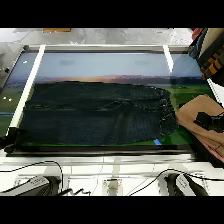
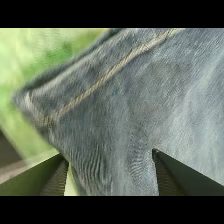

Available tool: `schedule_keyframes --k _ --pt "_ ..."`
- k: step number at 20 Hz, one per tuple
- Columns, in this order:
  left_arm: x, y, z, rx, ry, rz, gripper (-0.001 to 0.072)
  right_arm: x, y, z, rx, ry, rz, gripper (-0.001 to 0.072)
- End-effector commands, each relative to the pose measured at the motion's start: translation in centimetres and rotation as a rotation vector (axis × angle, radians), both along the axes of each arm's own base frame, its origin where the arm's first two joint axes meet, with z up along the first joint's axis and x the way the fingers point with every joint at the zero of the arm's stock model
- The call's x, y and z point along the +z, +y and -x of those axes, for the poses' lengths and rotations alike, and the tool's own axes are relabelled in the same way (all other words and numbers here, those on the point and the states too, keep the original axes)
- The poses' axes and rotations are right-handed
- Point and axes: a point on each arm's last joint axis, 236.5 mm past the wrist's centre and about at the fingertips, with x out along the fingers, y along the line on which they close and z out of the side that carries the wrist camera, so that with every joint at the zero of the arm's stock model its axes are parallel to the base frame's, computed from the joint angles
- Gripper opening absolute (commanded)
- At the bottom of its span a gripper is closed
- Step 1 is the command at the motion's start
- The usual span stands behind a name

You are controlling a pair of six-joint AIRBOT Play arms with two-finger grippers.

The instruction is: Fold the clothes and pants, and hang the long-sleeved shirts on hangers.

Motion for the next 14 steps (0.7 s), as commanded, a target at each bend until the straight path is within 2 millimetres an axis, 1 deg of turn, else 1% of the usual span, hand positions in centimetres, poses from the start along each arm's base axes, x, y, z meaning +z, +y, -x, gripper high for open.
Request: schedule_keyframes --k 1,2,3,5,7,8,9,11,12,13,14 --pt "1.1 1.2 -2.4 -0.006 -0.131 -0.076 0.0513 -1.3 0.2 2.6 0.024 0.113 -0.002 0.0024" --pt "1.8 1.2 -3.3 -0.019 -0.182 -0.089 0.0456 -2.0 0.7 3.6 0.036 0.155 -0.015 0.0024" --pt "2.3 1.2 -3.8 -0.020 -0.209 -0.087 0.0430 -2.8 1.3 4.6 0.047 0.193 -0.039 0.0024" --pt "2.3 0.8 -3.9 -0.028 -0.212 -0.075 0.0350 -4.5 3.3 6.1 0.055 0.236 -0.113 0.0024" --pt "2.2 0.1 -3.7 -0.056 -0.207 -0.057 0.0346 -5.6 5.0 7.0 0.053 0.229 -0.149 0.0023" --pt "2.3 -0.2 -3.7 -0.065 -0.208 -0.047 0.0366 -5.8 5.5 7.5 0.052 0.216 -0.144 0.0023" --pt "2.4 -0.5 -3.7 -0.073 -0.210 -0.037 0.0386 -5.9 5.9 8.0 0.050 0.203 -0.129 0.0023" --pt "2.3 -0.9 -3.2 -0.106 -0.192 -0.042 0.0388 -5.5 6.2 8.4 0.031 0.139 -0.083 0.0023" --pt "2.0 -0.9 -2.4 -0.141 -0.160 -0.061 0.0451 -5.0 6.7 8.2 0.024 0.090 -0.073 0.0023" --pt "1.5 -0.8 -1.3 -0.184 -0.113 -0.091 0.0593 -4.3 7.3 8.0 0.020 0.038 -0.067 0.0023" --pt "1.1 -0.7 -0.4 -0.217 -0.076 -0.114 0.0655 -3.7 7.8 7.9 0.020 -0.005 -0.061 0.0023"
